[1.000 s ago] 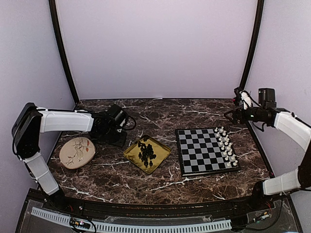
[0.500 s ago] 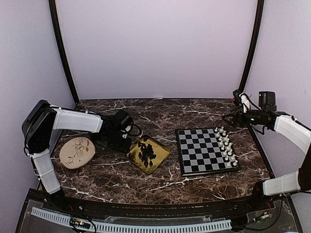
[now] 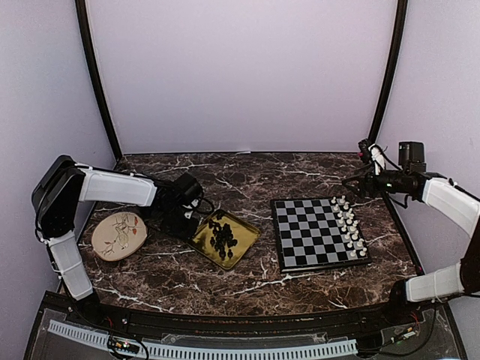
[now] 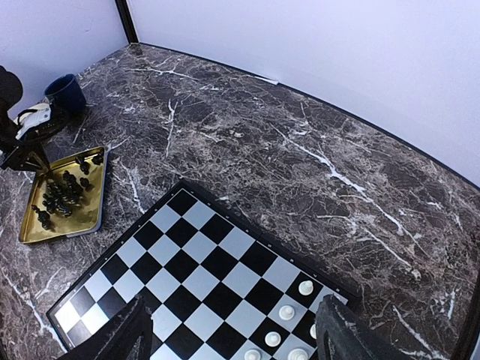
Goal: Set up the chess pieces on the board
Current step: Move the storage box to the center of the board.
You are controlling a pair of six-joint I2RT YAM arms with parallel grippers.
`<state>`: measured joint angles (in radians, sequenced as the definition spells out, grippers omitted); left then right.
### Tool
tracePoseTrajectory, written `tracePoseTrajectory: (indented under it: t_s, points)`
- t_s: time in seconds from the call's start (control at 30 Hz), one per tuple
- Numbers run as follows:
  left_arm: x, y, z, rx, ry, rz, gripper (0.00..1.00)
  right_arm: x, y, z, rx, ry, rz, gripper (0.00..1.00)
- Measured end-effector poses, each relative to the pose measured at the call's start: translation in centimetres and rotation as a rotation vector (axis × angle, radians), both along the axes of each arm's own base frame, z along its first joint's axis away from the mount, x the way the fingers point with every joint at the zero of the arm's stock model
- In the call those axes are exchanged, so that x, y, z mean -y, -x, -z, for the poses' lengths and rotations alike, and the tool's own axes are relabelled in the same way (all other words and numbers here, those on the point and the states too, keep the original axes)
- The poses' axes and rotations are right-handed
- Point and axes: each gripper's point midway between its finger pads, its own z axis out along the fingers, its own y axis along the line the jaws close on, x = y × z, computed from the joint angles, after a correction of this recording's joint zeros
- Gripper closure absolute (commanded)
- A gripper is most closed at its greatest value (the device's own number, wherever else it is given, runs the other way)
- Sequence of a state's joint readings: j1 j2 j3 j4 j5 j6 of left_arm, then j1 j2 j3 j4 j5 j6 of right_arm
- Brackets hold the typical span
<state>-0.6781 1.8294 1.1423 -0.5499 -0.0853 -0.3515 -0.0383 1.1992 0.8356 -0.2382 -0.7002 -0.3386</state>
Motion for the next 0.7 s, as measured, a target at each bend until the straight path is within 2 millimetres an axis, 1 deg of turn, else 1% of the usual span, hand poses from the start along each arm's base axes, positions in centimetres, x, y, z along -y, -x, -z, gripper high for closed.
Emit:
tracePoseTrajectory:
  t_s: [0.13, 0.27, 0.53, 0.6, 0.7]
  points:
    - [-1.5, 1.7, 0.0, -0.025, -0.022, -0.005, 0.83, 0.0, -0.2, 0.7, -0.019, 0.002, -0.002, 0.26]
    - [-2.5, 3.0, 0.1, -0.04, -0.037, -0.012, 0.83, 0.0, -0.3, 1.1, -0.028, 0.006, -0.005, 0.26]
    - [-4.4, 4.6, 0.0, -0.046, -0.076, -0.025, 0.84, 0.0, -0.3, 1.1, -0.024, 0.01, -0.01, 0.26]
    - [-4.8, 4.9, 0.0, -0.045, -0.081, -0.029, 0.79, 0.0, -0.3, 1.1, -0.024, 0.011, -0.009, 0.26]
    - [-5.2, 5.1, -0.2, -0.044, -0.092, -0.033, 0.65, 0.0, -0.3, 1.2, -0.024, 0.011, -0.009, 0.26]
